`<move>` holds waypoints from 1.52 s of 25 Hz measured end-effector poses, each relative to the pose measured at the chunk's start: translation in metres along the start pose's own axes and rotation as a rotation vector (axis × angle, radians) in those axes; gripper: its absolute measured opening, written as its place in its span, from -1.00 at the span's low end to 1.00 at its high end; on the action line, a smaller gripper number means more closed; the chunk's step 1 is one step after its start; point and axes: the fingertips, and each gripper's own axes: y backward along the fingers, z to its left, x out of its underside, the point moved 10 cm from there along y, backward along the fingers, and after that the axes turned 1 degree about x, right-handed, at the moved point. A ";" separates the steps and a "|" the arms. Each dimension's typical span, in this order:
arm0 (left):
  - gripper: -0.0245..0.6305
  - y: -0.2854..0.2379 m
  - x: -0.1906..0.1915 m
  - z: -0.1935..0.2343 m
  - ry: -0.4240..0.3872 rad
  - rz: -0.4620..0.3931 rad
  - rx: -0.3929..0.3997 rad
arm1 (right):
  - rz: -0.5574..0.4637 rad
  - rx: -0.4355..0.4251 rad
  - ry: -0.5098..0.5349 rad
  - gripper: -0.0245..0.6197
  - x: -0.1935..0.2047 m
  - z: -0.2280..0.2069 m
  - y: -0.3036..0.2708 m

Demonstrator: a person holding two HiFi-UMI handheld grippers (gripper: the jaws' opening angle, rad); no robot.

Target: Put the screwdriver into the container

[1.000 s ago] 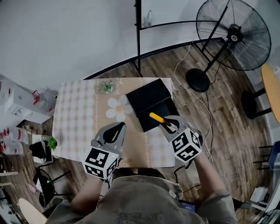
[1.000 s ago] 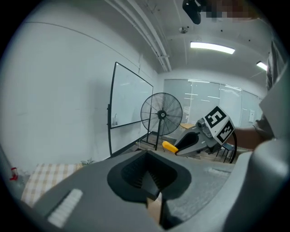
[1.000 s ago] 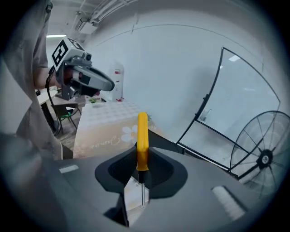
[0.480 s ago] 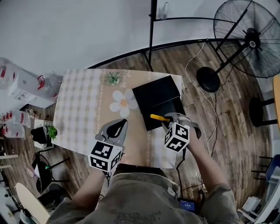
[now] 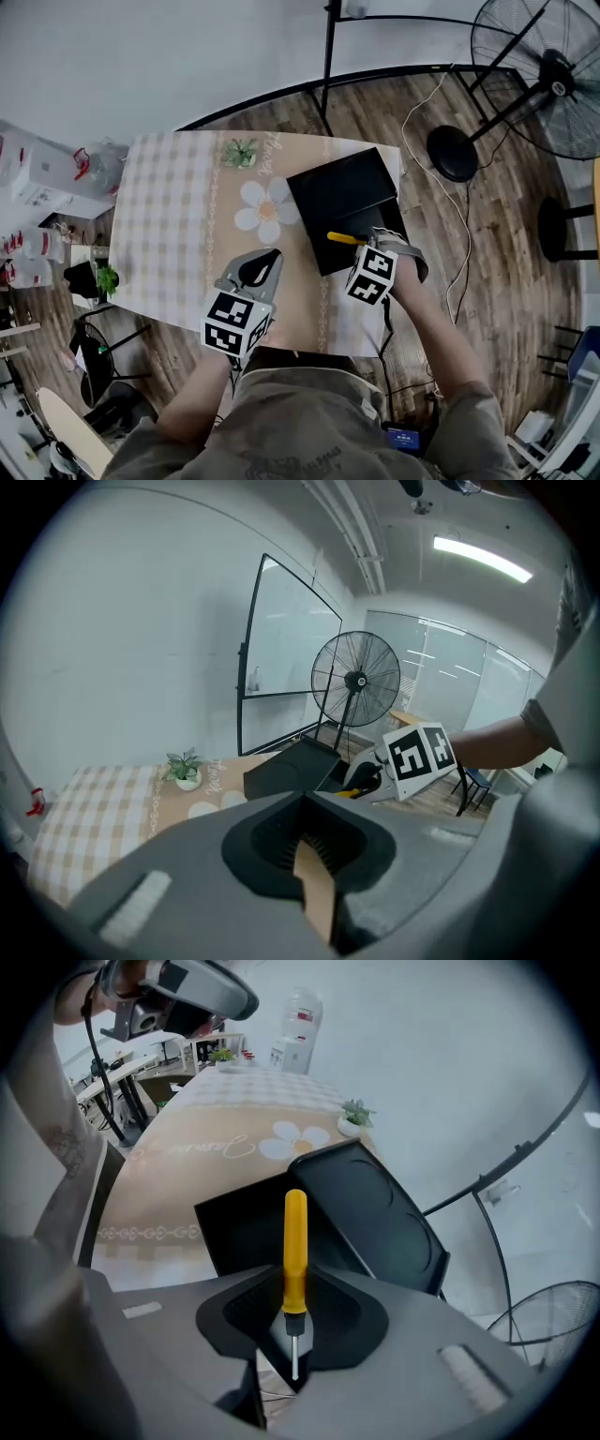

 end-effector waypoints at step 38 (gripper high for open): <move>-0.92 0.016 -0.013 0.050 -0.065 0.004 0.056 | -0.124 0.206 -0.468 -0.76 0.001 -0.019 0.038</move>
